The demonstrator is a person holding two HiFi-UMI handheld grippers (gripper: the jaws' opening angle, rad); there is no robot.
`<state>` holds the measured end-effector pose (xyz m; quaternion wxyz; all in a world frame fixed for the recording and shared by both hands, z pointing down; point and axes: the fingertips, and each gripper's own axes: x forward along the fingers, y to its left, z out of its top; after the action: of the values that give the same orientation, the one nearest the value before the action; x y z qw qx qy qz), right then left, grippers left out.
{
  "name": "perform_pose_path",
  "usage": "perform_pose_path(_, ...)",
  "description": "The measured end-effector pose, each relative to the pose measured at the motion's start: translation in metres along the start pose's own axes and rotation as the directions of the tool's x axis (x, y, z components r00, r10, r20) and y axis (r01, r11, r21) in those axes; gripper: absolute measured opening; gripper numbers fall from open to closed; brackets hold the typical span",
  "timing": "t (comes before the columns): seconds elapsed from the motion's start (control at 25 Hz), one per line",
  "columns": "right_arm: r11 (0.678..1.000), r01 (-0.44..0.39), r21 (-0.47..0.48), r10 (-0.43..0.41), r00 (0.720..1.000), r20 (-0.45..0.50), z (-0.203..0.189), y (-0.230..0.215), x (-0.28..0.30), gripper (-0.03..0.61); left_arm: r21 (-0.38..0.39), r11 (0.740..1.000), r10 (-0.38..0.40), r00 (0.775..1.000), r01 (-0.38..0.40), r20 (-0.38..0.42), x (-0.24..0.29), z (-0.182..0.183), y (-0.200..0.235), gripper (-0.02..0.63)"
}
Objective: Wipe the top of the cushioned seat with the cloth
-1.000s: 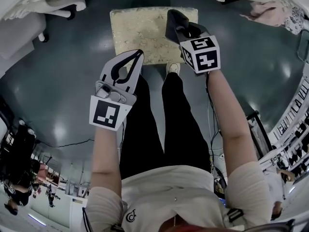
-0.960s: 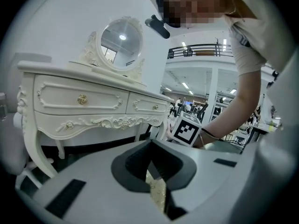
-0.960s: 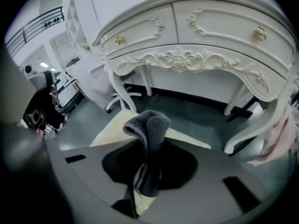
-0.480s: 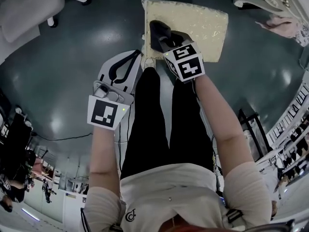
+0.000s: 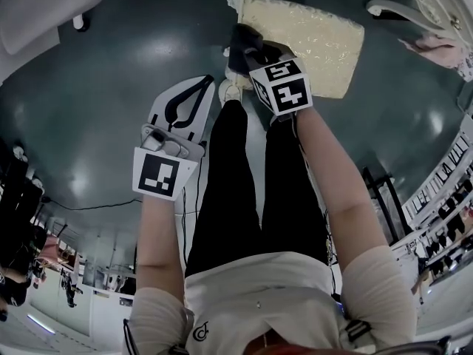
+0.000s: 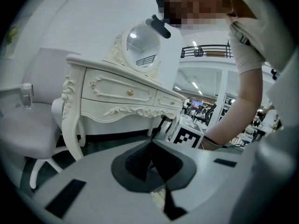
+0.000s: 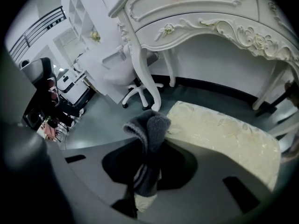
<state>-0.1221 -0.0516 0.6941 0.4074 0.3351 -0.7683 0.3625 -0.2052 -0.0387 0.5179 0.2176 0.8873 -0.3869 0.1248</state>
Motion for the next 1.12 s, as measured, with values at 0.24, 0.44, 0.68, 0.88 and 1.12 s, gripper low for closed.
perform_pose_path(0.24,1.0,0.005,-0.011,-0.005,1.0,0.01,-0.007,-0.015,-0.007,0.078,0.009,1.0,-0.015,1.0,0.015,0.002,0.012,0.002,-0.018,0.012)
perform_pose_path(0.44,1.0,0.013,-0.006,-0.013,1.0,0.009,-0.016,-0.033,-0.016,0.08,0.013,1.0,-0.028,1.0,0.028,-0.012,0.024,0.001,-0.036,0.012)
perform_pose_path(0.68,0.999,0.027,0.028,-0.027,1.0,0.013,-0.034,-0.064,-0.031,0.08,0.013,0.999,-0.043,0.999,0.043,-0.019,0.046,-0.001,-0.061,0.012)
perform_pose_path(0.88,0.998,0.044,0.054,-0.045,0.999,0.014,-0.051,-0.094,-0.046,0.08,0.01,0.998,-0.067,0.998,0.067,-0.018,0.068,-0.001,-0.087,0.012)
perform_pose_path(1.12,0.997,0.042,0.068,-0.044,0.999,0.021,-0.066,-0.119,-0.062,0.08,-0.028,0.997,-0.076,0.997,0.076,-0.006,0.087,0.002,-0.112,0.012)
